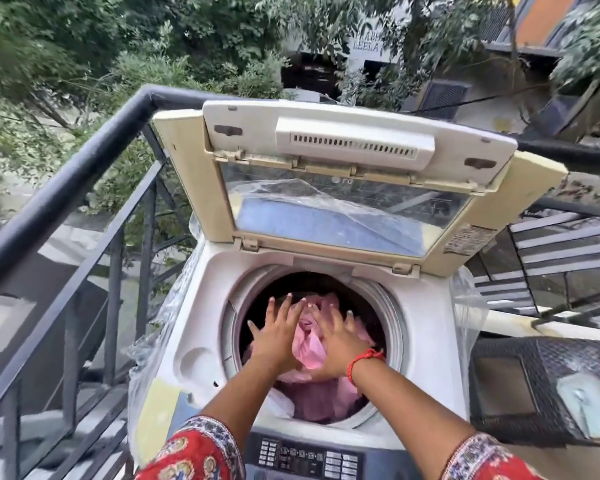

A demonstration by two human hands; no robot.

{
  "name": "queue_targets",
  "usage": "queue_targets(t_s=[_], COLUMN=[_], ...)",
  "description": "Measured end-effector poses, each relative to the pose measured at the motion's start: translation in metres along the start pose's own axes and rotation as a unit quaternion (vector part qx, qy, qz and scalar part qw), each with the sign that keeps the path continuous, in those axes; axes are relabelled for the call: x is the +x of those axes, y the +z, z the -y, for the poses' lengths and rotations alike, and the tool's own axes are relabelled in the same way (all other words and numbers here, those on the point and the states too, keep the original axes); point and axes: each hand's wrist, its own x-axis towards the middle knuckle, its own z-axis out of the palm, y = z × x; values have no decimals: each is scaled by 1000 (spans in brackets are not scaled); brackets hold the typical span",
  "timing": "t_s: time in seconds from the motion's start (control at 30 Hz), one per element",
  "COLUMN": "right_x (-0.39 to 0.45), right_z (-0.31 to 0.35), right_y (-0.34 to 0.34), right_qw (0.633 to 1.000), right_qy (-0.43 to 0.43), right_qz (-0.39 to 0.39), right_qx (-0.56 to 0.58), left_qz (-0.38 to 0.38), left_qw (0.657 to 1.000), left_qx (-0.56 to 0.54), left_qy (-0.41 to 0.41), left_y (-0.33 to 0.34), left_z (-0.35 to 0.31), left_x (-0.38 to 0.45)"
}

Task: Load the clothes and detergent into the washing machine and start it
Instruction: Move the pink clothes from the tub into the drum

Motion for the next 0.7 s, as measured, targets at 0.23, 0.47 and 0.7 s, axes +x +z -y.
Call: queue_targets(t_s=[0.23, 0.47, 0.7], right_x=[-14, -40, -90], right_z=[1, -14, -38], right_y=[-9, -14, -11], right_qw=[1000, 998, 988], right_qy=[10, 37, 128], right_qz=[20, -23, -72], right_qx=[7, 45, 48], left_qz=[-6, -15, -17], left_qw=[1000, 998, 987], left_qx=[15, 29, 49], left_qy=[19, 58, 153], left_y=[-1, -10, -13], left_z=[-9, -32, -79], left_x=[1, -7, -28])
